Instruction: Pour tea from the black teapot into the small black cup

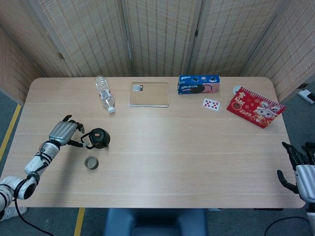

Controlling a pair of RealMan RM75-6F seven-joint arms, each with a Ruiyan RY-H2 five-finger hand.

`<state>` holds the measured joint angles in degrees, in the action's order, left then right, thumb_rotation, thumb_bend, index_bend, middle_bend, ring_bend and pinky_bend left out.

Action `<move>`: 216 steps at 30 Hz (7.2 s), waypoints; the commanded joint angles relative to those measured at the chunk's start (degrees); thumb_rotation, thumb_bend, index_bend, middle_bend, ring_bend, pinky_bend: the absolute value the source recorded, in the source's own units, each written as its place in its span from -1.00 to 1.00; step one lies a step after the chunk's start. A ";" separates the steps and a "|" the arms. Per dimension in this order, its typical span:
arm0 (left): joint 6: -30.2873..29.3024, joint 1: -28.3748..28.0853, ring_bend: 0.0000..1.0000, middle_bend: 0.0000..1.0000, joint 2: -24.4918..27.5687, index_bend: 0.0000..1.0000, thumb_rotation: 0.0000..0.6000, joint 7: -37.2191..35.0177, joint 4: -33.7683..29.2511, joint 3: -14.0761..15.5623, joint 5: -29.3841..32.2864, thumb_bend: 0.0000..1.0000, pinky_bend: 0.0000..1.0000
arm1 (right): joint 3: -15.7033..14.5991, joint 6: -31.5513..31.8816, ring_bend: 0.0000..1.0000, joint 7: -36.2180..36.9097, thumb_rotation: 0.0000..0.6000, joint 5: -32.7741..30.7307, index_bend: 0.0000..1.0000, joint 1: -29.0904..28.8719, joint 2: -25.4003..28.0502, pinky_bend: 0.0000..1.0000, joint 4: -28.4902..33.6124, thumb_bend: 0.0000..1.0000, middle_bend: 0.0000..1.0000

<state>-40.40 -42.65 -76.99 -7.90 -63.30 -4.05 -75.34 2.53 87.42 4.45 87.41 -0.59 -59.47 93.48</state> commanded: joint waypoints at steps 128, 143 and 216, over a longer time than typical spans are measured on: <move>-0.35 -0.98 0.70 1.00 -4.52 0.96 0.04 -6.65 4.70 6.88 -10.44 -0.58 -1.00 | 0.26 -1.23 -0.50 0.82 1.00 -1.53 -0.89 -0.21 -1.57 -0.84 -1.30 -0.15 -0.63; -1.44 -2.36 0.87 1.00 -5.74 1.00 -0.22 -6.67 6.36 4.22 -9.22 -0.58 -0.48 | 0.46 -2.34 -0.50 2.61 1.00 -2.57 -0.89 -0.42 -2.30 -0.84 -3.23 -0.15 -0.63; -15.74 3.46 0.90 1.00 0.30 1.00 -0.34 6.27 -2.92 1.92 -9.42 0.30 0.16 | 1.86 0.08 -0.50 2.08 1.00 1.73 -0.89 -2.21 2.15 -0.84 0.48 -0.15 -0.63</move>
<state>-55.92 -39.27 -76.71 -1.83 -66.08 -2.21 -84.57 4.36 87.62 6.68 89.17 -2.71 -57.48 93.79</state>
